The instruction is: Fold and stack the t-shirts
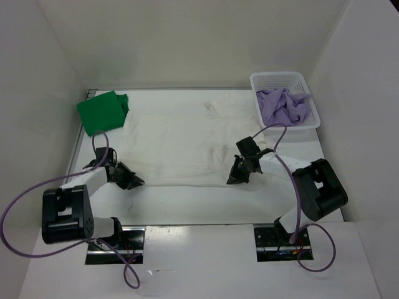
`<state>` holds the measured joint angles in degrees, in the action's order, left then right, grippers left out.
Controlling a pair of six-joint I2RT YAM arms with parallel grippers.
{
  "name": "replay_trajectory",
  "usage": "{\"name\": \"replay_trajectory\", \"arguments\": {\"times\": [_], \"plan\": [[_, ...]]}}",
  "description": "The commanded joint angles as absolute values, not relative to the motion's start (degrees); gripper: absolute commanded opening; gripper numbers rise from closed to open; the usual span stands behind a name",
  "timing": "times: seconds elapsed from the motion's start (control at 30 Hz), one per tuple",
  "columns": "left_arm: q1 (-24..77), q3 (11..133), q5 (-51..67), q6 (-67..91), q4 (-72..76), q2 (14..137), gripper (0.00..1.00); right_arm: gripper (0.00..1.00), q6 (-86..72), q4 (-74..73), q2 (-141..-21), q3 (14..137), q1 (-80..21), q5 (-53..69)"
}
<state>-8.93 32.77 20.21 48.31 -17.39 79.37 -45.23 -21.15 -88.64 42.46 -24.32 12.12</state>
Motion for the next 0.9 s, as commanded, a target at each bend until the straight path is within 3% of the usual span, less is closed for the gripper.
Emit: {"name": "replay_trajectory", "arguments": {"times": [0.0, 0.13, 0.27, 0.3, 0.33, 0.4, 0.53, 0.7, 0.87], "plan": [[-9.7, 27.5, 21.4, 54.0, -24.7, 71.8, 0.27, 0.02, -46.8, -26.1, -86.3, 39.6, -26.2, 10.9], [-11.8, 27.3, 20.0, 56.9, -29.8, 67.3, 0.24, 0.03, -46.8, -26.6, -86.8, 38.9, -27.9, 13.8], [-14.1, 33.6, 19.2, 53.8, -31.8, 66.5, 0.22, 0.12, -45.4, -30.1, -85.7, 42.4, -27.9, 12.4], [-14.1, 38.8, 19.9, 53.1, -31.8, 66.5, 0.22, 0.21, -44.5, -30.8, -85.0, 43.6, -27.9, 11.8], [-14.1, 41.4, 20.0, 52.0, -31.3, 67.8, 0.20, 0.24, -43.9, -32.6, -85.0, 46.6, -27.9, 11.3], [-12.6, 45.5, 21.8, 50.3, -26.4, 69.5, 0.20, 0.25, -41.9, -33.1, -85.0, 49.8, -27.9, 10.7], [-4.8, 49.5, 18.6, 49.5, -21.4, 75.2, 0.18, 0.01, -39.6, -29.6, -90.1, 56.3, -27.9, 14.5], [1.8, 51.1, 12.8, 49.0, -18.0, 84.1, 0.18, 0.00, -36.7, -26.4, -98.5, 65.0, -32.9, 16.3], [-7.4, 59.6, 10.5, 49.4, -12.3, 91.1, 0.18, 0.00, -36.1, -25.8, -104.8, 70.7, -37.1, 17.8]]}}
